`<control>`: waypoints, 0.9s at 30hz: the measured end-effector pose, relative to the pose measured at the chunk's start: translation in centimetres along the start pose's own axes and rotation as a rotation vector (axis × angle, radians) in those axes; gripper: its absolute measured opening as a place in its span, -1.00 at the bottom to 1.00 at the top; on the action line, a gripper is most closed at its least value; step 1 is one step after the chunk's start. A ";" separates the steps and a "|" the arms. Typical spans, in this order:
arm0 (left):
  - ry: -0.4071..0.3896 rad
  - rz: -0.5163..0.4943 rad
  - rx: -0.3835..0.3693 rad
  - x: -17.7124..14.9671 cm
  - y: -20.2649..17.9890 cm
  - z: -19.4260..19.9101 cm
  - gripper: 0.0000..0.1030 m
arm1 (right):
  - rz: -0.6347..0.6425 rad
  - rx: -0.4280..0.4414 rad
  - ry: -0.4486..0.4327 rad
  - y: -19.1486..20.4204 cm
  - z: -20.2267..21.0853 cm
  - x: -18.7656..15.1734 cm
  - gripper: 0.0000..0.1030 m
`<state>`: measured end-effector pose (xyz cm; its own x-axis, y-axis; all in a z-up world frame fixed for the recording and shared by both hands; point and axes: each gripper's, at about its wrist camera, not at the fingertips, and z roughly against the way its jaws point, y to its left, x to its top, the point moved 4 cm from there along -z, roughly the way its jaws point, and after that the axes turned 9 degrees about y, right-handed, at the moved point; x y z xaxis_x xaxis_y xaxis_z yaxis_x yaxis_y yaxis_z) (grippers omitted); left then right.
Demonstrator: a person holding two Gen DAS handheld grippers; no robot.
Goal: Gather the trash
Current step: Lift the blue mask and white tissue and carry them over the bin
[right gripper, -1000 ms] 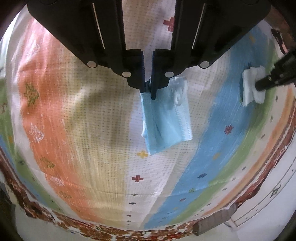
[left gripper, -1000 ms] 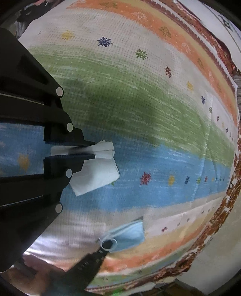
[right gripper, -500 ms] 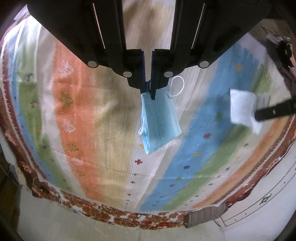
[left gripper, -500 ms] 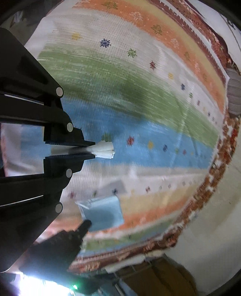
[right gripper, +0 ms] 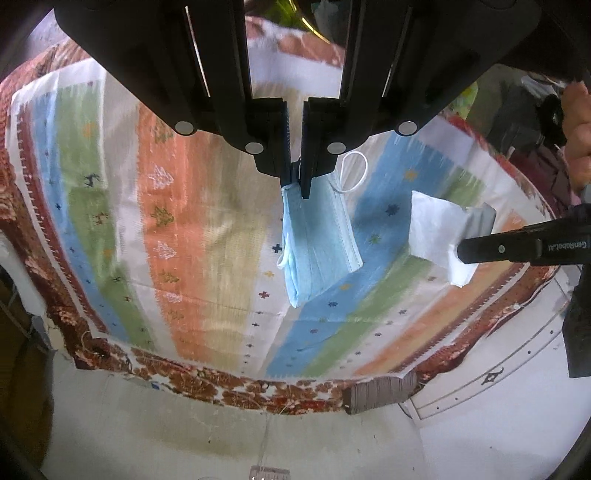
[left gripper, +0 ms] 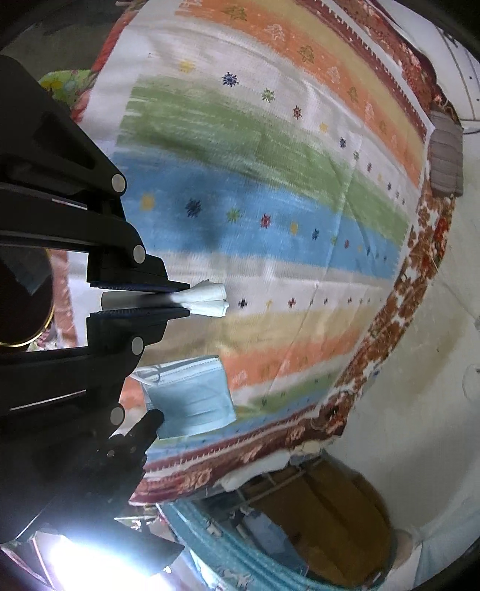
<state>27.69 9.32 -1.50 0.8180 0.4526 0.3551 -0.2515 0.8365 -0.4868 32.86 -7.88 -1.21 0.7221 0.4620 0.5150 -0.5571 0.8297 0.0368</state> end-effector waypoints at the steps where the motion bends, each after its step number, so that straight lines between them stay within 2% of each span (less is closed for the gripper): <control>1: -0.011 -0.007 -0.011 -0.6 -0.4 0.7 -0.87 | -0.003 -0.007 -0.008 0.0 0.7 -0.4 -0.93; 4: -0.029 -0.028 -0.009 -2.0 -1.1 1.7 -0.87 | 0.002 -0.038 -0.025 0.2 2.5 -1.8 -0.93; 7: -0.033 -0.050 0.009 -3.4 -1.5 2.4 -0.87 | 0.011 -0.033 -0.047 0.8 4.3 -3.5 -0.93; 11: -0.032 -0.070 -0.028 -5.2 -2.2 3.5 -0.87 | 0.013 -0.008 -0.062 1.5 6.1 -5.9 -0.93; 19: -0.029 -0.156 -0.028 -9.1 -4.2 3.9 -0.87 | 0.004 0.016 -0.061 2.5 7.6 -9.9 -0.93; 27: -0.018 -0.185 -0.034 -12.5 -4.3 4.4 -0.87 | -0.016 0.035 -0.034 3.3 7.9 -13.5 -0.93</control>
<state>16.31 1.38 -0.34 0.8391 0.2974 0.4554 -0.0795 0.8953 -0.4382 18.05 -13.82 -1.27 0.7170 0.4371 0.5431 -0.5598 0.8252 0.0750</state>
